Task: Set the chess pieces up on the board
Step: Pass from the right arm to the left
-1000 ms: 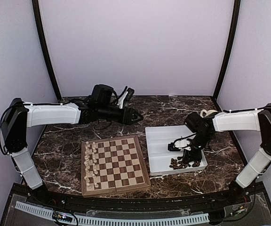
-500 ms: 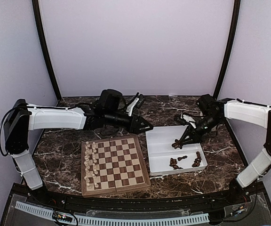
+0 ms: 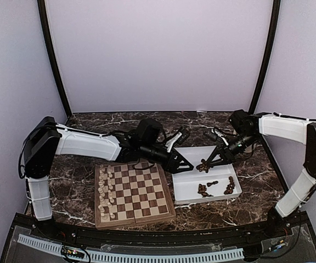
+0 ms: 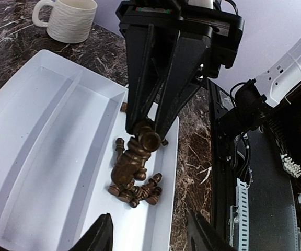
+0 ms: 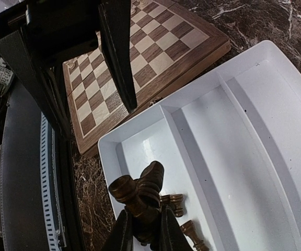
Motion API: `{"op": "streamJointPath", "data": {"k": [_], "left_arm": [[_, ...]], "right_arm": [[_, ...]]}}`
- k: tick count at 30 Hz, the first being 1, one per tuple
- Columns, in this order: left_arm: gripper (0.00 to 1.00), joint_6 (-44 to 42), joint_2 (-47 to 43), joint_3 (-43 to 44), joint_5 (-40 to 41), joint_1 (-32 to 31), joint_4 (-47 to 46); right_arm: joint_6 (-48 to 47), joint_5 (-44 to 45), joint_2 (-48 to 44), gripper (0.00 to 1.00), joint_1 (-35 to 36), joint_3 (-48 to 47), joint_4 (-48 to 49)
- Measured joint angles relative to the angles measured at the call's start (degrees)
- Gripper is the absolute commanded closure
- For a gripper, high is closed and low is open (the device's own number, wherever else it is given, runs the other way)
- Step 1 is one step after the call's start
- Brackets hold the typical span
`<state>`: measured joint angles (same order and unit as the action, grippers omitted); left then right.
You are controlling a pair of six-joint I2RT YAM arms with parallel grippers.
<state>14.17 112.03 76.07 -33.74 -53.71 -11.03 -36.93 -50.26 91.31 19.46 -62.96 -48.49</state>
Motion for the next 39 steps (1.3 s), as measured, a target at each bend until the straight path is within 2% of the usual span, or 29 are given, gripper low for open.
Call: {"op": "streamJointPath", "data": {"k": [12,25,33,36,38,39], "left_arm": [[0.54,1.8,5.2,3.4,-1.7,-1.0,-8.6],[0.61,3.0,7.6,5.3,-1.7,-1.2,-11.7],[0.75,3.2,9.7,7.3,-2.9,-1.2,-11.7],[0.85,3.3,9.7,7.4,-3.4,-1.2,-11.7],[0.89,3.5,9.7,7.4,-3.7,-1.2,-11.7],[0.9,3.5,9.7,7.4,-3.7,-1.2,-11.6]], "right_arm": [[0.5,-1.8,0.3,0.92,0.3,0.0,0.0],[0.6,-1.8,0.4,0.9,0.9,0.1,0.0],[0.7,-1.8,0.4,0.9,1.2,0.1,0.0],[0.9,-1.7,0.4,0.86,1.2,0.2,0.1],[0.8,-1.7,0.4,0.74,1.2,0.4,0.3],[0.9,-1.7,0.4,0.64,1.2,0.5,0.2]]}}
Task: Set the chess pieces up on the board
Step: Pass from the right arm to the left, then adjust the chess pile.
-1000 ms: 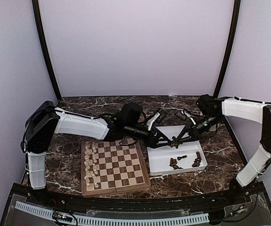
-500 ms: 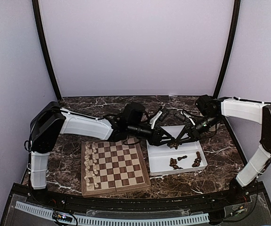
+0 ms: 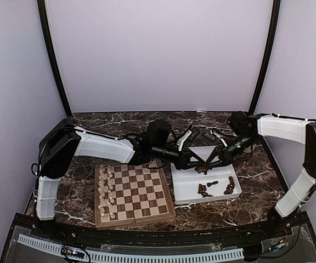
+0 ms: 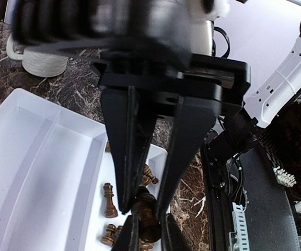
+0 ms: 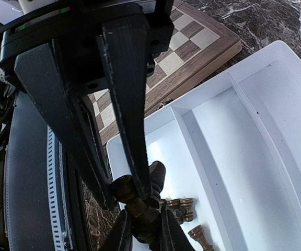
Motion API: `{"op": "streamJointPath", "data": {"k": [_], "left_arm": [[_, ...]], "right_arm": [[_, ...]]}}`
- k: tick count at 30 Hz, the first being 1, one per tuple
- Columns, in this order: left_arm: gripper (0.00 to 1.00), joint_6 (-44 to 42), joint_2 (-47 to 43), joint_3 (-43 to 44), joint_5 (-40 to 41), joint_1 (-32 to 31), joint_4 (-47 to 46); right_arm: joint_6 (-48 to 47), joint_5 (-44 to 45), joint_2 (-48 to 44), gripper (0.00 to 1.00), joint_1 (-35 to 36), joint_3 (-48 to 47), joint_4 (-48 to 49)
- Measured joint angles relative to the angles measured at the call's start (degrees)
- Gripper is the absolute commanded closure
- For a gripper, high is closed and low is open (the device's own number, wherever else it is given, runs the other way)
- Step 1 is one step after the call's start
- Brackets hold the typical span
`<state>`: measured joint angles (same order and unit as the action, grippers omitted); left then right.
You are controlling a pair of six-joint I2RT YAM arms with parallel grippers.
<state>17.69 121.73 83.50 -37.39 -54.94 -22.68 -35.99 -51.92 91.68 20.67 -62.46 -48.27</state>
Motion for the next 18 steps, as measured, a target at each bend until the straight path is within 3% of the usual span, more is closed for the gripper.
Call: {"op": "streamJointPath", "data": {"k": [2,7,11,18], "left_arm": [[0.94,0.0,0.1,0.0,0.0,0.0,-0.1],[0.97,1.5,0.1,-0.4,0.4,0.0,-1.3],[0.98,4.1,0.1,-2.4,2.0,0.0,-3.5],[0.99,12.0,0.1,-5.4,4.2,0.0,-7.6]], "right_arm": [[0.2,0.2,-0.1,0.51,0.0,0.5,0.5],[1.3,1.2,-2.3,0.29,0.0,3.7,3.6],[4.1,3.8,-3.6,0.16,0.8,5.6,8.1],[10.8,11.0,-7.3,0.13,5.2,9.2,17.5]]}}
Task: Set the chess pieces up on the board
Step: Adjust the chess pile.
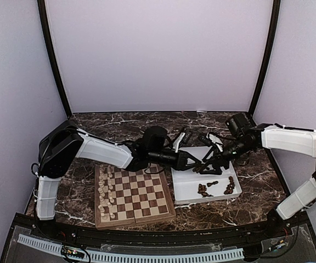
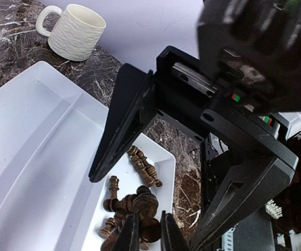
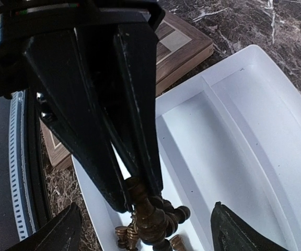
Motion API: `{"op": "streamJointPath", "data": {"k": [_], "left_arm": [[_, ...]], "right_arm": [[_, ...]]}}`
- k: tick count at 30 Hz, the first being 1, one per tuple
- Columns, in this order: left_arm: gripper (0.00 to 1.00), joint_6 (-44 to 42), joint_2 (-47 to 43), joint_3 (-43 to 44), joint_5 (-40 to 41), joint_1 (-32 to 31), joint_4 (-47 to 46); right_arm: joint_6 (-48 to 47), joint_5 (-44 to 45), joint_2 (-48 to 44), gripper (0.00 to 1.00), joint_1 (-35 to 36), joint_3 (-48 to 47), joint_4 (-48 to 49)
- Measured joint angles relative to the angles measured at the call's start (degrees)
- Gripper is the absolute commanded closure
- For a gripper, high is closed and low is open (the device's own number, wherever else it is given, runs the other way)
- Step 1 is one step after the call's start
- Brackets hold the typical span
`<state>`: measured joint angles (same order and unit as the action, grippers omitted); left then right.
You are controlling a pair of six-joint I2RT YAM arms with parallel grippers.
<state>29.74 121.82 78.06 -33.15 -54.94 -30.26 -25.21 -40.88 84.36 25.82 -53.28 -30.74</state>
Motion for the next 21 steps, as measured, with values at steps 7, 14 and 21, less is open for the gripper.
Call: {"op": "streamJointPath", "data": {"k": [7,14,21], "left_arm": [[1.0,9.5,0.0,-4.0,1.3,-1.5,-6.8],[1.0,14.5,-0.6,-5.5,6.8,-5.6,-7.8],[1.0,16.1,-5.9,-9.4,9.7,-7.9,-8.7]], "right_arm": [[5.4,8.0,-5.6,0.13,4.2,3.4,7.2],[5.5,12.2,-11.8,0.18,6.0,5.8,7.9],[-1.5,4.9,-16.2,0.18,6.1,6.6,3.4]]}}
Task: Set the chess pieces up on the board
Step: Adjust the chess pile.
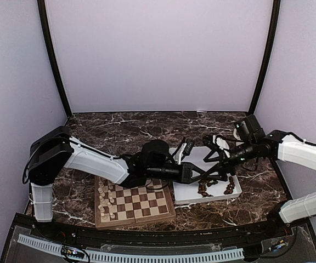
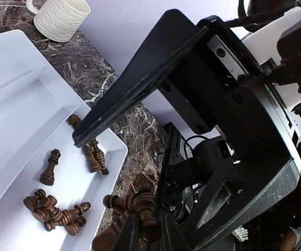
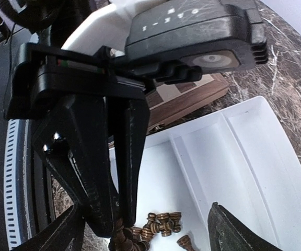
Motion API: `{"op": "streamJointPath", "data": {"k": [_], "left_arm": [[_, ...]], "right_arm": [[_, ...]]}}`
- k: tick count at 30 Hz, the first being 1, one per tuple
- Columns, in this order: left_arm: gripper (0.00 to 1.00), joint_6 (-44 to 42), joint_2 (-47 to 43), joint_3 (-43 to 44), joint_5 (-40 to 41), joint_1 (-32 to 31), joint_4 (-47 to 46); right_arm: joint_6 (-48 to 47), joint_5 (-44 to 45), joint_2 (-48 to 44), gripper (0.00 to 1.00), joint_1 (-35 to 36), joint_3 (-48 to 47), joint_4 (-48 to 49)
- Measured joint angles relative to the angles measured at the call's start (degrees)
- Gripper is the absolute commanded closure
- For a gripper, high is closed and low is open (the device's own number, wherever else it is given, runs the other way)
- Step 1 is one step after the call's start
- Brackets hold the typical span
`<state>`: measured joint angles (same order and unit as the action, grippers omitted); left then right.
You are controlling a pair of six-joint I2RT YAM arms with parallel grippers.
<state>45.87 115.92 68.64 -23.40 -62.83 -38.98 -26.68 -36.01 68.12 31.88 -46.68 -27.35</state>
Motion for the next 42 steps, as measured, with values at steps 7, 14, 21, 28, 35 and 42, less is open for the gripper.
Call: {"op": "streamJointPath", "data": {"k": [7,14,21,28,35,42], "left_arm": [[1.0,-1.3,-1.7,-1.6,-0.5,-0.2,-1.5],[1.0,-3.8,-1.8,-1.5,-1.1,0.0,-1.5],[1.0,-5.3,-2.0,-1.5,-1.9,0.0,-1.7],[1.0,-6.5,-2.4,-1.3,-2.4,0.5,-1.6],[1.0,-7.8,-3.6,-1.6,0.3,0.3,-0.7],[1.0,-8.3,-6.2,-2.1,2.9,0.5,1.7]], "right_arm": [[-6.1,-6.5,2.8,0.23,0.0,0.0,-5.0],[-11.0,-11.4,7.3,0.4,0.0,-0.3,-8.5],[-9.6,-13.4,6.8,0.73,0.0,-0.3,-6.1],[-7.4,-11.6,7.1,0.89,-0.2,-0.3,-4.5],[-7.6,-9.5,7.0,0.79,-0.3,-0.3,-3.5],[-8.8,-7.4,8.3,0.68,-3.7,-0.3,-5.3]]}}
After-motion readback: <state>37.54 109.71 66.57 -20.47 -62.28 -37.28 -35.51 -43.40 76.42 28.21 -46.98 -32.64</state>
